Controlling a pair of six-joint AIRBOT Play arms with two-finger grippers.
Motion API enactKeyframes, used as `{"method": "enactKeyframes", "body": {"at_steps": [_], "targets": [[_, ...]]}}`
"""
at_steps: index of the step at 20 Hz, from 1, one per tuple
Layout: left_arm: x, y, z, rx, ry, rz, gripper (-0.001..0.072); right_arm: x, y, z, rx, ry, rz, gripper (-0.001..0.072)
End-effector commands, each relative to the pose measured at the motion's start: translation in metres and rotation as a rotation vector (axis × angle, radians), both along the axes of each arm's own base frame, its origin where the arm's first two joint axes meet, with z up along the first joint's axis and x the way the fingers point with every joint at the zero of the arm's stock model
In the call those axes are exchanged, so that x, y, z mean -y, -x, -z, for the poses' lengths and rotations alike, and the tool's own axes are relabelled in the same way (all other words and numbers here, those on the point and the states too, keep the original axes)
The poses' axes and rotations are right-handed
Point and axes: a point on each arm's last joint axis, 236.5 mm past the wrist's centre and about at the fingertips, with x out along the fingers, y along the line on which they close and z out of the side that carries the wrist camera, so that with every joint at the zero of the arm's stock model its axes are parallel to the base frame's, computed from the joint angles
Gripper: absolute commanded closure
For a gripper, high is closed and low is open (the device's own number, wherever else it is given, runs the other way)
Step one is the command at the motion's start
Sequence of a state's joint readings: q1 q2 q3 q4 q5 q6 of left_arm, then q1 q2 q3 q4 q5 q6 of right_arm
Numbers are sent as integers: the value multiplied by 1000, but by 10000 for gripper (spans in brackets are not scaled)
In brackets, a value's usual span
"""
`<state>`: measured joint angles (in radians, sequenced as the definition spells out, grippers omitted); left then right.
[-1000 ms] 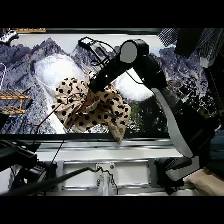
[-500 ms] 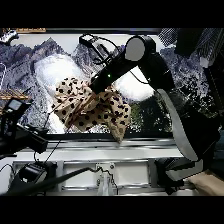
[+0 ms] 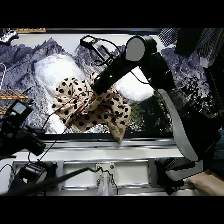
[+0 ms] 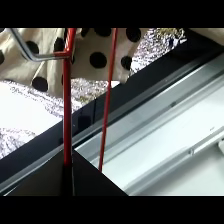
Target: Fold the clothes and pants, and hang the long-sleeved shirts on hangers.
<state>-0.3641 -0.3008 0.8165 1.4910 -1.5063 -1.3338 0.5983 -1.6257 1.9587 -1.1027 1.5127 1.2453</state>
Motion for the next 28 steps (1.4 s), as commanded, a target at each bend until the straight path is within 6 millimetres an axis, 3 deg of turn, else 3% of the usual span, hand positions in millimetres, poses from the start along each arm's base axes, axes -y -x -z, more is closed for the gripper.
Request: {"method": "enactKeyframes", "body": {"at_steps": [1,4,8,14,17,21,26,28], "targets": [[-3,24,-7,25,23,23,697,6,-3,3,13,27,7,689],[4,32,-11,33,62,46,696,4,-1,2,5,18,2,688],[8,21,-10,30,61,42,697,2,6,1,-18,12,-12,687],[27,-39,-5,97,52,61,698,4,15,-8,-24,1,-28,687],[63,-57,14,62,44,268,699,5,15,-11,-17,-1,-27,687],[105,-85,26,53,124,378,699,10,10,-8,0,25,-14,688],[129,-120,41,97,163,417,699,11,4,-8,22,26,0,687],[137,-142,50,100,208,361,699,7,-11,-11,75,7,32,687]]}}
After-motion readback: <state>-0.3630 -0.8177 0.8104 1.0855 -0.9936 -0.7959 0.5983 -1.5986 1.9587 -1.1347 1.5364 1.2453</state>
